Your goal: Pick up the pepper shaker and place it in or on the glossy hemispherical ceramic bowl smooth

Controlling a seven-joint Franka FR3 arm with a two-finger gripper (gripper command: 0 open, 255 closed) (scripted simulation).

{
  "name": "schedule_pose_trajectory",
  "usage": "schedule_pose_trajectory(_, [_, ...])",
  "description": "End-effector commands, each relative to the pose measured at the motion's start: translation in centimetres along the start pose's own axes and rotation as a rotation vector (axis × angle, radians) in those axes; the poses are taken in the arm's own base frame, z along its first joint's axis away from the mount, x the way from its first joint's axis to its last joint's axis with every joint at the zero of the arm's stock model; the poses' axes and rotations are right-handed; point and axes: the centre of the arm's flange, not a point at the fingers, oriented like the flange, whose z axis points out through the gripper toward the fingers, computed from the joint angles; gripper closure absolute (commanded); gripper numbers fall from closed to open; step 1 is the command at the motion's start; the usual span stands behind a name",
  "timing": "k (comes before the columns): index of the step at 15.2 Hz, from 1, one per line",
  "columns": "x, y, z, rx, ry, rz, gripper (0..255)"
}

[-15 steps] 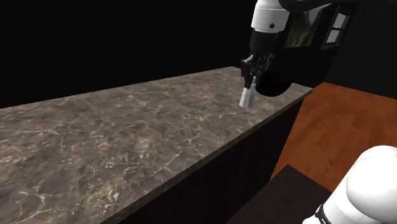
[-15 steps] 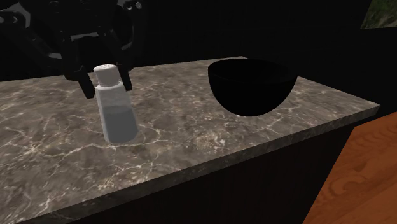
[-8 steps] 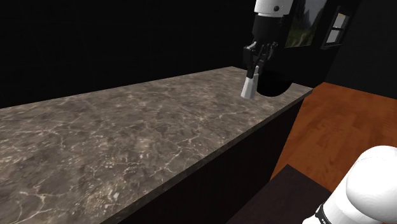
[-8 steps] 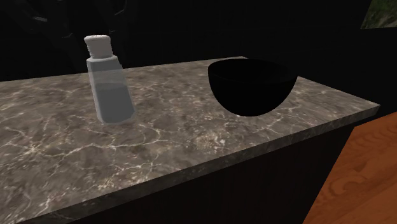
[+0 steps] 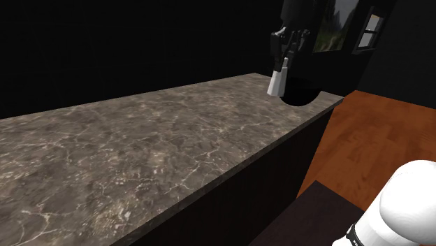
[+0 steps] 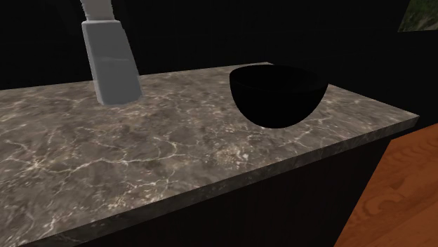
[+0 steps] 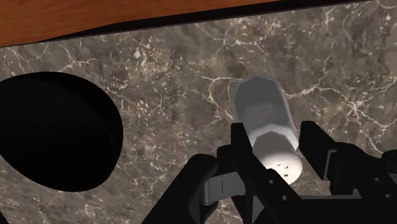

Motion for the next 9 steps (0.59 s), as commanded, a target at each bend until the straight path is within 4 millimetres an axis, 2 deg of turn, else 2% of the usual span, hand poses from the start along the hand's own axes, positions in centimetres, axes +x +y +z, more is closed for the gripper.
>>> schedule_pose_trajectory(1, [0.2,0.1,-1.1,0.0,0.0,0.0,255])
schedule_pose_trajectory(9, [0.6,0.5,-5.3,0.0,0.0,0.0,255])
